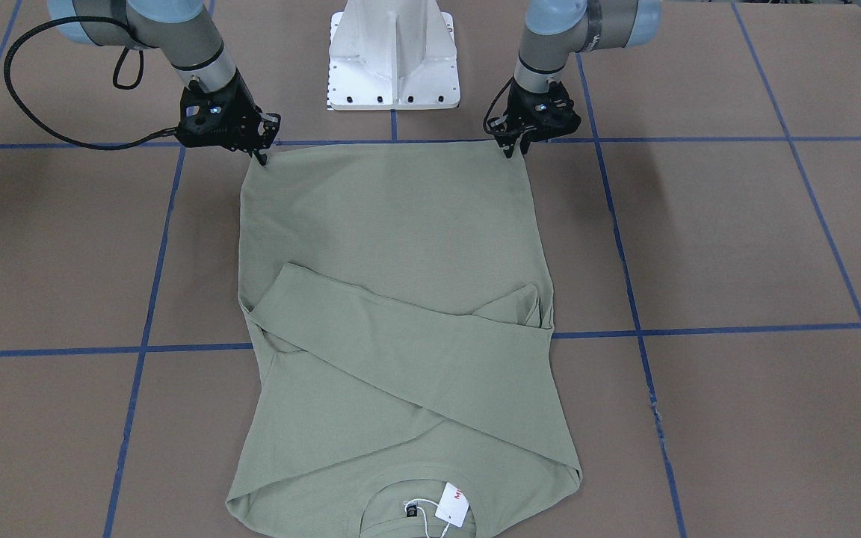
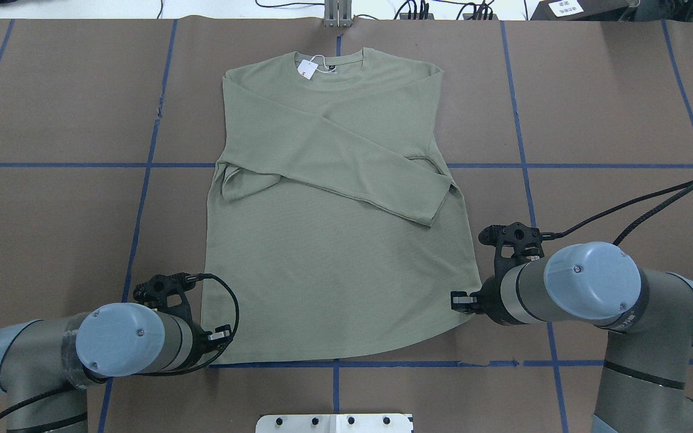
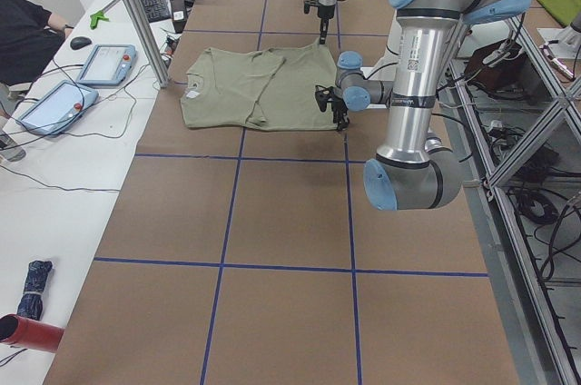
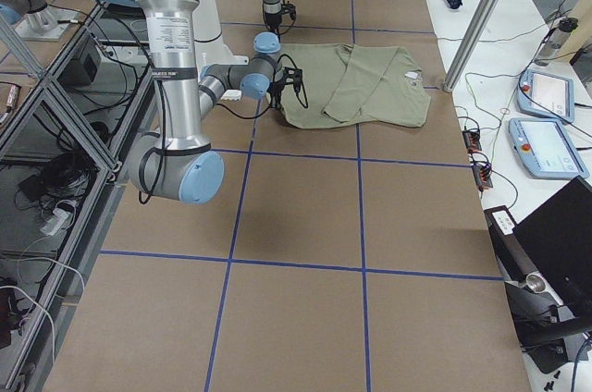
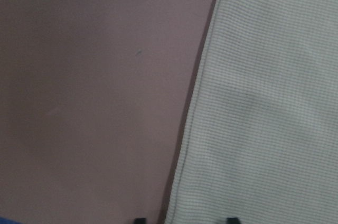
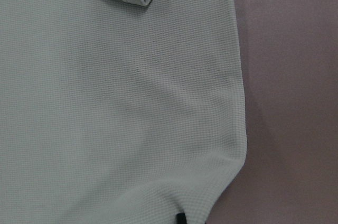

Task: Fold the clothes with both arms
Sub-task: 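Move the left gripper to the other hem corner and grasp it, then lift both hem corners and carry them toward the collar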

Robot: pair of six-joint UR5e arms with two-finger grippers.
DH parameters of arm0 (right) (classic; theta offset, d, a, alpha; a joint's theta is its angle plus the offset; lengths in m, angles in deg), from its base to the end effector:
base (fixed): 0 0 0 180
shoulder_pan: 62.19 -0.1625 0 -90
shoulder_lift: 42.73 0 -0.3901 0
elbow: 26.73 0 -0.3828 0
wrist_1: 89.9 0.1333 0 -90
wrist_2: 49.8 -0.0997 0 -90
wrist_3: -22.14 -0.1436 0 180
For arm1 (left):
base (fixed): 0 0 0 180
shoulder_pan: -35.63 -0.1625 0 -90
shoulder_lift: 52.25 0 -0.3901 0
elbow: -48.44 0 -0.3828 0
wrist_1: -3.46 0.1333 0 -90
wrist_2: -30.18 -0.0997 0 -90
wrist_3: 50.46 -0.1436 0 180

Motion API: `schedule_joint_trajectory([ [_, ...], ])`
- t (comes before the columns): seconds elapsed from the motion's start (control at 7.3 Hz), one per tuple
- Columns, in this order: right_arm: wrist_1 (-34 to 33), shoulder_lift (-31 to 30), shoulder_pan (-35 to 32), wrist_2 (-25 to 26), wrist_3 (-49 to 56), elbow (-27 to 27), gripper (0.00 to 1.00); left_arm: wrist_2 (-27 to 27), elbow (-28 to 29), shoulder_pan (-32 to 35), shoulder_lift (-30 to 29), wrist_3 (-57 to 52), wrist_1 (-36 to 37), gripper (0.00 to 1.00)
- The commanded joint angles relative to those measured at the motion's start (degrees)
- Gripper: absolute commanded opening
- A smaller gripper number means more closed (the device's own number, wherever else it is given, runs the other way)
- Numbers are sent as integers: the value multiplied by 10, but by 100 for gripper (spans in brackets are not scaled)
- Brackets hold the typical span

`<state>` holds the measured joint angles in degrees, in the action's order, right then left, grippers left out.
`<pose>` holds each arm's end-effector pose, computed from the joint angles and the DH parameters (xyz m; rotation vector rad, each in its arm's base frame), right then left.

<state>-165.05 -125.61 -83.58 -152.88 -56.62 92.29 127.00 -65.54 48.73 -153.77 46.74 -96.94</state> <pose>-0.4557 -0.2868 0.3344 0.0445 -0.9099 0.0632 0.5204 -0.2404 0.3501 -0.0715 0.8078 -0.2871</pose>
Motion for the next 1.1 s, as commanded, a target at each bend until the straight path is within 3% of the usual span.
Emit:
schedule_joint_trajectory([
  [0.0,0,0,-2,1,0,2,0,2,-1,0,0,-2,0,0],
  [0.27,0,0,-4,0,1,2,0,6,-15,1,-6,-2,13,0],
  [0.55,-7,-17,-8,0,0,38,0,7,-72,10,21,-4,22,0],
  [0.96,-10,-112,-15,-92,-9,131,0,8,-137,-3,30,-37,61,0],
])
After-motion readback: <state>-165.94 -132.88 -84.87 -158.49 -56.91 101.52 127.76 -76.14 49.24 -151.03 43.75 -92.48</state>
